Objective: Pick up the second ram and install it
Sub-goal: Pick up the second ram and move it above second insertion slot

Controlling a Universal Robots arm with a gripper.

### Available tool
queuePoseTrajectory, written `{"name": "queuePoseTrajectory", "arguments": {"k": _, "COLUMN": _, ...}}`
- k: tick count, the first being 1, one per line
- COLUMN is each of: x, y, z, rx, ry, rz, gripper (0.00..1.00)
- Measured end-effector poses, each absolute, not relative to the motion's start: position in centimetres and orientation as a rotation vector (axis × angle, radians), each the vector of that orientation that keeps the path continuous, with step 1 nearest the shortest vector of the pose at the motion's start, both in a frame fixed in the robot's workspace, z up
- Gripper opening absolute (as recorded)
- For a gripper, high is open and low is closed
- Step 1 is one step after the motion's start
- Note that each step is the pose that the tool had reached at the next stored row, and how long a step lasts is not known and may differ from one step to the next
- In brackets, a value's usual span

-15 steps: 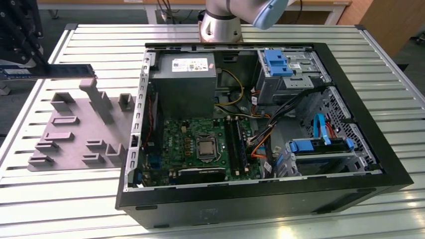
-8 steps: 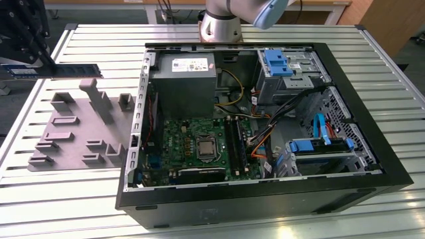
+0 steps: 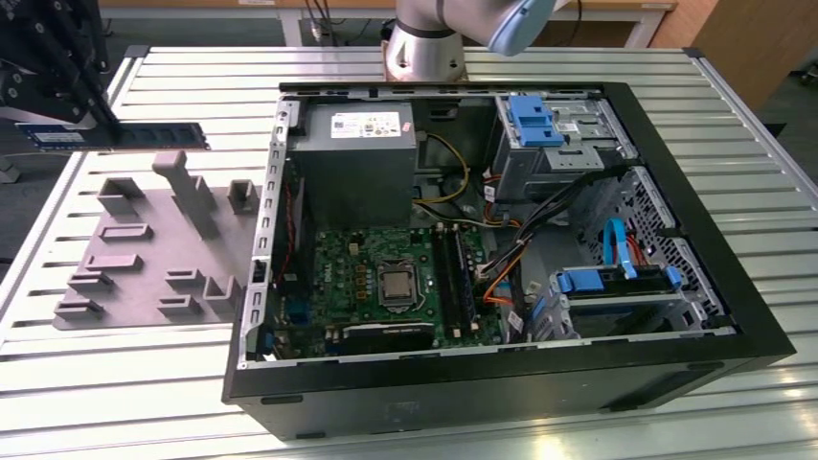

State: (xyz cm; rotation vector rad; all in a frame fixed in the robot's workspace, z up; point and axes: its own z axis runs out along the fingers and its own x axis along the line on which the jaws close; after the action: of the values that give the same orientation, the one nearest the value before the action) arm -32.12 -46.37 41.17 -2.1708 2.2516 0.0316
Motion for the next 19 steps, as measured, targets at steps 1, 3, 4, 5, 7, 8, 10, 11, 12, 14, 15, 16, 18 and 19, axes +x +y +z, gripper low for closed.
{"name": "queuePoseTrajectory", "arguments": {"k": 1, "x": -32.0, "y": -46.4, "z": 41.2, "rx": -2.171, "ry": 2.252, "rz": 0.032, "gripper": 0.14}}
{"name": "queuePoseTrajectory", "arguments": {"k": 3, "x": -31.8, "y": -46.4, "z": 41.2, "rx": -2.171, "ry": 2.252, "rz": 0.032, "gripper": 0.14}}
{"name": "queuePoseTrajectory", "arguments": {"k": 4, "x": -31.7, "y": -46.4, "z": 41.2, "rx": -2.17, "ry": 2.251, "rz": 0.032, "gripper": 0.14}}
{"name": "queuePoseTrajectory", "arguments": {"k": 5, "x": -31.6, "y": -46.4, "z": 41.2, "rx": -2.17, "ry": 2.25, "rz": 0.034, "gripper": 0.14}}
{"name": "queuePoseTrajectory", "arguments": {"k": 7, "x": -31.4, "y": -46.4, "z": 41.1, "rx": -2.168, "ry": 2.249, "rz": 0.037, "gripper": 0.14}}
{"name": "queuePoseTrajectory", "arguments": {"k": 8, "x": -31.3, "y": -46.4, "z": 41.1, "rx": -2.168, "ry": 2.249, "rz": 0.038, "gripper": 0.14}}
{"name": "queuePoseTrajectory", "arguments": {"k": 10, "x": -31.1, "y": -46.4, "z": 41.1, "rx": -2.167, "ry": 2.248, "rz": 0.039, "gripper": 0.14}}
{"name": "queuePoseTrajectory", "arguments": {"k": 11, "x": -31.0, "y": -46.4, "z": 41.1, "rx": -2.167, "ry": 2.248, "rz": 0.04, "gripper": 0.14}}
{"name": "queuePoseTrajectory", "arguments": {"k": 12, "x": -30.9, "y": -46.4, "z": 41.1, "rx": -2.167, "ry": 2.248, "rz": 0.04, "gripper": 0.14}}
{"name": "queuePoseTrajectory", "arguments": {"k": 14, "x": -30.6, "y": -46.4, "z": 41.1, "rx": -2.167, "ry": 2.248, "rz": 0.04, "gripper": 0.14}}
{"name": "queuePoseTrajectory", "arguments": {"k": 15, "x": -30.5, "y": -46.4, "z": 41.1, "rx": -2.167, "ry": 2.248, "rz": 0.04, "gripper": 0.14}}
{"name": "queuePoseTrajectory", "arguments": {"k": 16, "x": -30.4, "y": -46.4, "z": 41.1, "rx": -2.167, "ry": 2.248, "rz": 0.04, "gripper": 0.14}}
{"name": "queuePoseTrajectory", "arguments": {"k": 18, "x": -30.3, "y": -46.4, "z": 41.1, "rx": -2.167, "ry": 2.248, "rz": 0.04, "gripper": 0.14}}
{"name": "queuePoseTrajectory", "arguments": {"k": 19, "x": -30.2, "y": -46.4, "z": 41.1, "rx": -2.167, "ry": 2.248, "rz": 0.04, "gripper": 0.14}}
